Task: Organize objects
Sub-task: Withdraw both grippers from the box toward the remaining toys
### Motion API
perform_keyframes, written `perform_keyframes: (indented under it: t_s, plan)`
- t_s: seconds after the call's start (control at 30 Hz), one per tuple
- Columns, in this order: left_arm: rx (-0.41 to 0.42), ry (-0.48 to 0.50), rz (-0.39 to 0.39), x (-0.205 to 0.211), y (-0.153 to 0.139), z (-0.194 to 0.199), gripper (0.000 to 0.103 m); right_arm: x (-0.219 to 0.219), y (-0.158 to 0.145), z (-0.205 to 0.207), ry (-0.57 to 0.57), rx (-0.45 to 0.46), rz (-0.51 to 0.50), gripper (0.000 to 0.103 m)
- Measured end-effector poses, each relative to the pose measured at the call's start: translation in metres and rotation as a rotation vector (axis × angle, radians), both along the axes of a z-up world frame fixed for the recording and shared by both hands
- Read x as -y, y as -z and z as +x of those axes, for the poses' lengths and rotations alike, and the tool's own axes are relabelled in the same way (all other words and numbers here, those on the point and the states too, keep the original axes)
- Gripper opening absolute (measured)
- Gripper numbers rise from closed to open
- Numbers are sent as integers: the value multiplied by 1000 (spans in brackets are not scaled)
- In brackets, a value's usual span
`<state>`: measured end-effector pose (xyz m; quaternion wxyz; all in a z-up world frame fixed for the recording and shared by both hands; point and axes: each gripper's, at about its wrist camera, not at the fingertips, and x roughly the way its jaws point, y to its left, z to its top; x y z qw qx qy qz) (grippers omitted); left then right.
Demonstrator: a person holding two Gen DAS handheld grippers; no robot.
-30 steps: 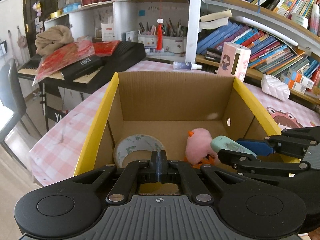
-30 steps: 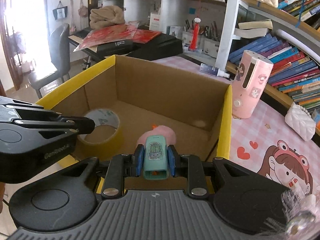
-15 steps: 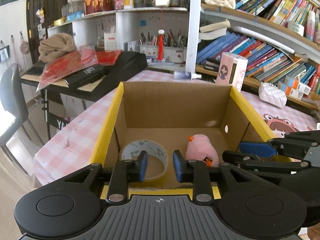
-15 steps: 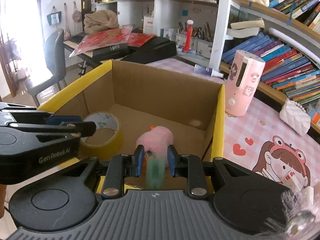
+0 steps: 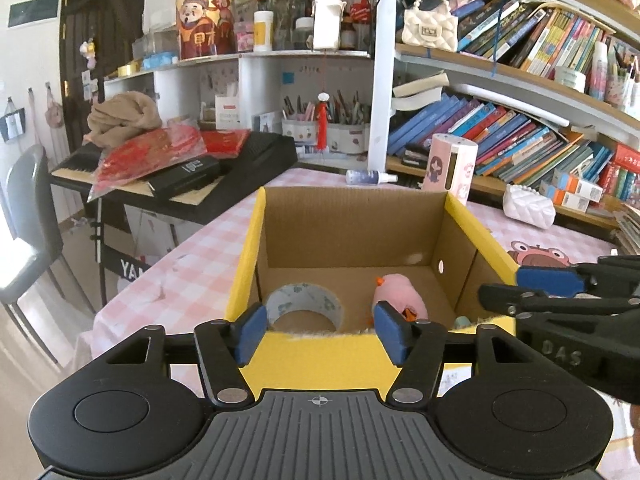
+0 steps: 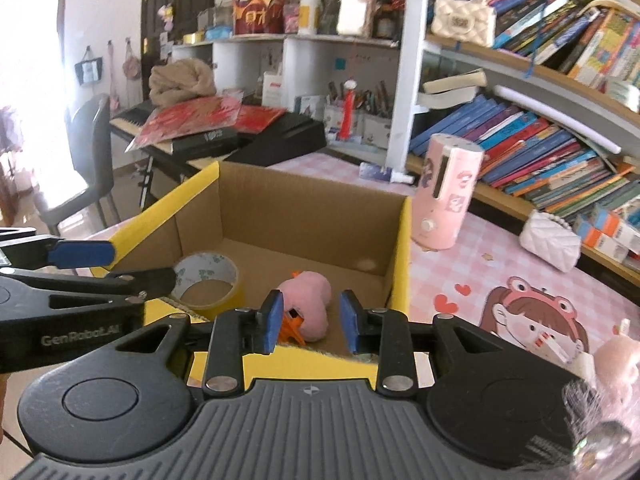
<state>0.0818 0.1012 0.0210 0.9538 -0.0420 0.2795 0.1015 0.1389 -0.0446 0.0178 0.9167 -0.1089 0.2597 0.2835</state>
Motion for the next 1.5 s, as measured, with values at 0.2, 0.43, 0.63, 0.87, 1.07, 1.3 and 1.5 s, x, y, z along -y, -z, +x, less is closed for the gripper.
perform_keyframes:
  t_s: [0.2,0.43,0.63,0.87,1.07,1.3,1.5]
  plan:
    - [-4,6,-1,-2,0,-26,70,11,-2,-27,41,7,-5,36]
    - [-38,13,-9,-2,6,-55,73,19,8,-63,111,-37,-22,40]
    - [-70,30,-3,1,12,-78,82,20,14,-93,155,-55,-33,49]
    - [-101,87,8,9,18,-98,87,22,23,-119,207,-78,-61,66]
    - [-118,113,8,11,22,-109,89,25,28,-135,236,-94,-69,70]
    - [-125,167,7,23,24,-109,89,36,32,-146,275,-110,-82,76]
    - [-126,226,7,39,25,-101,89,56,32,-148,337,-110,-80,77]
